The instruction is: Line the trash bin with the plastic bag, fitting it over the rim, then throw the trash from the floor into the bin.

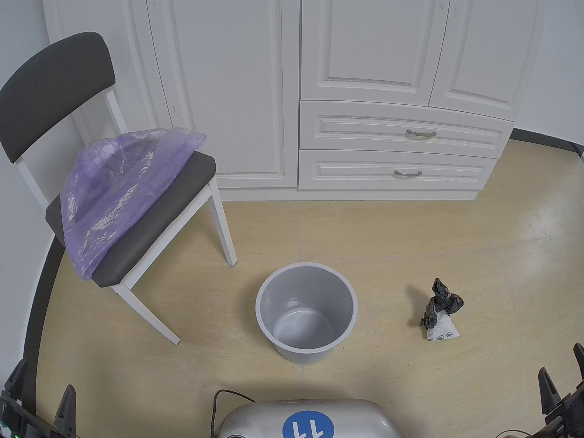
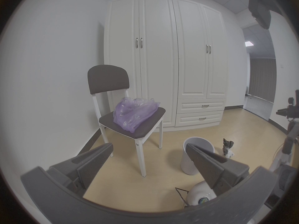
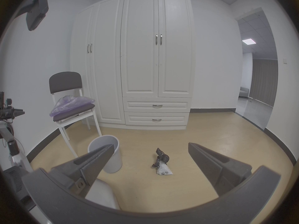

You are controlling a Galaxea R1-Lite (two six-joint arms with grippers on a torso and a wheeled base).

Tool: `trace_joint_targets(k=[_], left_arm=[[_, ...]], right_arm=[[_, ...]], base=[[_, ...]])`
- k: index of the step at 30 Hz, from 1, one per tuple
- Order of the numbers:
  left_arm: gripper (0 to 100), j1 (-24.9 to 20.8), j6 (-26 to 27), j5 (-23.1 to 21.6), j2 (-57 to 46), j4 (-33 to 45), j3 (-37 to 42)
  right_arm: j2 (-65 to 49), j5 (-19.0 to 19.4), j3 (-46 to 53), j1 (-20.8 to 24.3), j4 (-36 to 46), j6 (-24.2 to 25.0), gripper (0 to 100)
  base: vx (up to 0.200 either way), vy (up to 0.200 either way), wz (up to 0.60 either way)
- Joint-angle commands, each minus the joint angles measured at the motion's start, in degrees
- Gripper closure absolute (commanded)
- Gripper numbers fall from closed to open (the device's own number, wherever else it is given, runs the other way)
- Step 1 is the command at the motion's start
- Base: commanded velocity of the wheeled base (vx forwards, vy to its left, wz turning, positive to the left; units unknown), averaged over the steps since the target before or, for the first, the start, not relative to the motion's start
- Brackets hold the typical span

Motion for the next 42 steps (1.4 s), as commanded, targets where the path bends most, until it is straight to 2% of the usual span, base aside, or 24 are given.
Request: trace_joint_targets(k=[1, 4, 5, 6, 9, 13, 15, 16, 17, 18, 20, 23, 29, 31, 34, 35, 38, 41, 42], left_arm=[[0, 0.0, -0.7, 0.1, -0.9, 0.0, 1.0], [0, 0.0, -0.7, 0.2, -0.9, 0.0, 1.0], [0, 0.0, -0.7, 0.3, -0.9, -0.1, 1.0], [0, 0.0, -0.7, 0.3, -0.9, -0.2, 1.0], [0, 0.0, -0.3, 0.2, -0.9, -0.4, 1.0], [0, 0.0, -0.4, 0.1, -0.9, -0.9, 0.9], [0, 0.0, -3.2, -0.7, -0.8, -4.1, -3.4], [0, -0.3, -9.3, -1.6, -0.1, -6.4, -10.1], [0, -0.7, -13.3, -2.6, 1.0, -5.6, -14.2], [0, -0.7, -13.5, -2.8, 1.2, -5.1, -14.6], [0, -2.9, -9.0, -3.1, 5.8, 3.7, -20.5], [0, -3.4, -1.9, 0.0, 10.9, 8.3, -22.7], [0, -3.0, 3.2, 8.3, 29.7, 7.8, -28.3], [0, -3.0, 3.5, 9.3, 34.2, 7.8, -30.1], [0, -3.1, 4.8, 11.3, 46.4, 7.7, -34.3], [0, -3.2, 4.8, 11.3, 46.8, 7.8, -34.4], [0, -4.3, 8.5, 13.8, 57.8, 7.5, -37.1], [0, -6.2, 8.9, 16.6, 63.8, 5.9, -38.4], [0, -7.9, 8.9, 19.1, 67.0, 4.8, -39.1]], right_arm=[[-0.9, 0.1, 1.0, 0.0, -0.1, 0.6, 0], [-0.9, 0.1, 0.5, 0.1, -0.9, 0.8, 0], [-0.5, 0.3, -7.2, 0.2, -4.0, 6.0, 0], [-0.4, 0.4, -8.3, 0.2, -3.2, 6.2, 0], [0.1, 3.2, -10.1, 0.3, 4.8, 2.6, 0], [2.6, 6.5, -10.0, 0.3, 8.8, 1.6, 0], [5.3, 6.8, -10.2, 0.2, 8.3, 1.6, 0], [7.0, 6.8, -10.7, 0.3, 8.2, 1.6, 0], [7.9, 6.8, -11.2, 0.3, 8.2, 1.6, 0], [8.0, 6.8, -11.3, 0.3, 8.2, 1.6, 0], [10.6, 6.9, -13.1, 0.2, 8.2, 1.4, 0], [15.4, 6.7, -16.1, 0.1, 8.2, 1.4, 0], [28.7, 6.2, -20.8, -0.7, 5.2, 1.7, 0], [32.0, 6.1, -21.1, -0.8, 2.9, 1.8, 0], [40.7, 5.4, -21.6, -0.7, -4.9, 1.8, 0], [41.2, 5.3, -21.7, -0.7, -5.3, 1.8, 0], [50.9, 3.1, -24.7, -0.5, -11.9, 2.0, 0], [55.1, 1.0, -25.8, 0.4, -14.5, 3.0, 0], [56.8, 0.7, -25.8, 0.6, -15.8, 4.2, 0]], base=[[0.0, 0.0, 0.0], [0.0, 0.0, 0.0], [0.0, 0.0, 0.0], [0.0, 0.0, 0.0], [0.0, 0.0, 0.0], [0.0, 0.0, 0.0], [0.0, 0.0, 0.0], [0.0, 0.0, 0.0], [0.0, 0.0, 0.0], [0.0, 0.0, 0.0], [0.0, 0.0, 0.0], [0.0, 0.0, 0.0], [0.0, 0.0, 0.0], [0.0, 0.0, 0.0], [0.0, 0.0, 0.0], [0.0, 0.0, 0.0], [0.0, 0.0, 0.0], [0.0, 0.0, 0.0], [0.0, 0.0, 0.0]])
